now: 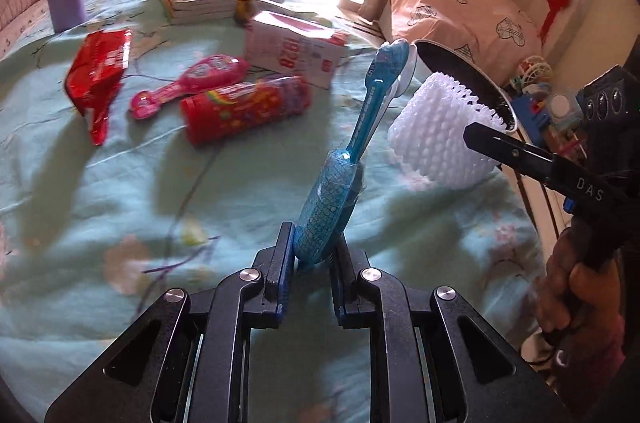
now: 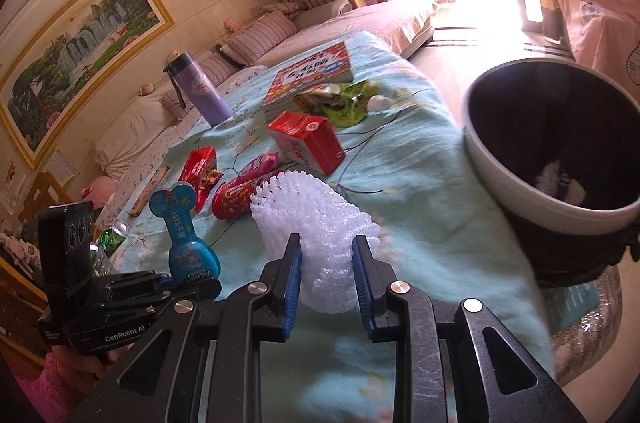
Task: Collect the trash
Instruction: 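Carry the blue bottle and white scrubber toward the bin with both tools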
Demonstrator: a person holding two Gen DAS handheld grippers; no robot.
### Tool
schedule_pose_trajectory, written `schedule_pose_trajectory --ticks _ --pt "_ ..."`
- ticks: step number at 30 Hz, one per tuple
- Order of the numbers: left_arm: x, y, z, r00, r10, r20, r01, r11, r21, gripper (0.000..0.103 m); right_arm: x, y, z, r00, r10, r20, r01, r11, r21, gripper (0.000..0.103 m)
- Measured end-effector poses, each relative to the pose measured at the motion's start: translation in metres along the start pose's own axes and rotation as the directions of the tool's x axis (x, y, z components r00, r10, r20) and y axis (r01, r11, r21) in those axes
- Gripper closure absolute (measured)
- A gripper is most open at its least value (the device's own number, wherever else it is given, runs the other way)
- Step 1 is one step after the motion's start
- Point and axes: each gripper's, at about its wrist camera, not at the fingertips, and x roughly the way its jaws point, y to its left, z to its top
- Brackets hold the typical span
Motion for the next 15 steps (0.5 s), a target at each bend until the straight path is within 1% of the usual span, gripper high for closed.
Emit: schedule_pose_trajectory --ticks 5,10,15 --pt "0.008 -0.030 0.010 0.999 -0.038 -0.004 0.038 0.999 0.020 0.088 -0.028 -0.019 0.003 0.997 -0.045 0.058 0.044 0.999 0.020 0.078" --pt "0.019 -0.061 0.024 0.999 -0.048 -0.004 0.048 0.997 0.057 0.088 -0.050 -0.043 0.006 0.990 -0.096 0.102 0.091 0.994 0.057 0.078" --pt "0.028 -0.088 0.036 0.998 -0.058 -0.004 0.058 0.994 0.090 0.088 -0.064 -0.068 0.006 0.983 -0.131 0.128 0.119 0.988 0.098 0.078"
